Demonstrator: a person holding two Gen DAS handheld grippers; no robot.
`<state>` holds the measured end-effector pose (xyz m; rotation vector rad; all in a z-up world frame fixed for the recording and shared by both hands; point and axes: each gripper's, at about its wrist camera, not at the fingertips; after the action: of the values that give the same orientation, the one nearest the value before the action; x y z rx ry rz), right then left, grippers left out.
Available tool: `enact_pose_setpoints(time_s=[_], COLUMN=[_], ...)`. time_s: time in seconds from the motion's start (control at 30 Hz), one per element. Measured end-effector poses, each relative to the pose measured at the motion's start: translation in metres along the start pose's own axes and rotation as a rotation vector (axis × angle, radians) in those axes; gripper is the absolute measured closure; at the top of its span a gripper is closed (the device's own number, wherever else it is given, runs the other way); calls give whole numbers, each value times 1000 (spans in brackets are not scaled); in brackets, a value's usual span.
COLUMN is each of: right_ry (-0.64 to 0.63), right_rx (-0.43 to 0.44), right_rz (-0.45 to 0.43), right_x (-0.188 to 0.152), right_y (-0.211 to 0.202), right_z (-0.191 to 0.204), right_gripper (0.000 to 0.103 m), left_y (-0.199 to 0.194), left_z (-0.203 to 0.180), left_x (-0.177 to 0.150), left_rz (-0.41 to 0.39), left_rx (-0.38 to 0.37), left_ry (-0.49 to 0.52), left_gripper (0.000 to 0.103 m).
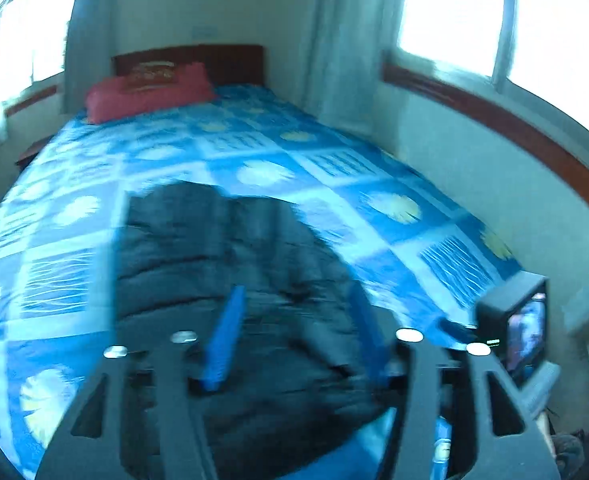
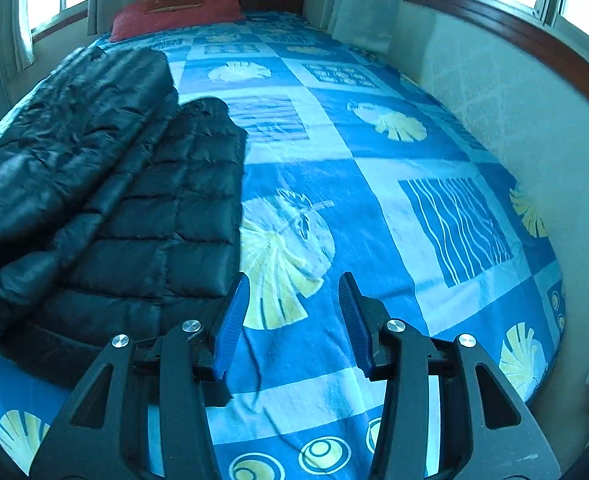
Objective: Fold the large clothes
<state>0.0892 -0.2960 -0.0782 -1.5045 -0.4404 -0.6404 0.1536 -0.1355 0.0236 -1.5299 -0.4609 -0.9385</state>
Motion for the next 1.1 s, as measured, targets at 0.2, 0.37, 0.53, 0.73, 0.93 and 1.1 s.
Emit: enact_pose_setpoints(time_s=[0.2, 0.37, 0.53, 0.73, 0.93, 1.1], right_ry=[-37, 24, 86, 172, 58, 53], right_rx=[42, 204, 324, 439, 295, 199], right_rz=[-76, -108, -17, 127, -13, -5], right_x=[28, 59, 79, 65, 78, 78], right_y=[-19, -22, 15, 59, 24, 34], right_z=[28, 47, 63, 67, 60, 26], right_gripper=[41, 38, 23, 53, 82, 84], left_y=[23, 49, 63, 72, 71, 79], left_z=[88, 127, 152, 148, 129, 97], left_x=[-20, -45, -60, -72, -62, -52], left_rz=[50, 124, 170, 192, 181, 175], left_rx=[184, 250, 244, 197, 126, 71], left_ry=[-123, -193, -246, -239, -221, -161], left_gripper=[38, 38, 38, 38, 38, 38])
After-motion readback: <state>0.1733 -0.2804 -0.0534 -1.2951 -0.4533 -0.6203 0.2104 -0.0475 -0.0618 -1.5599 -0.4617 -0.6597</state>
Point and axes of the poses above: each gripper's, at about its wrist camera, not at the fingertips, and y roughly the way its jaws point, z to its left, x to its top, and after that the axes turned 15 degrees about x, right-handed
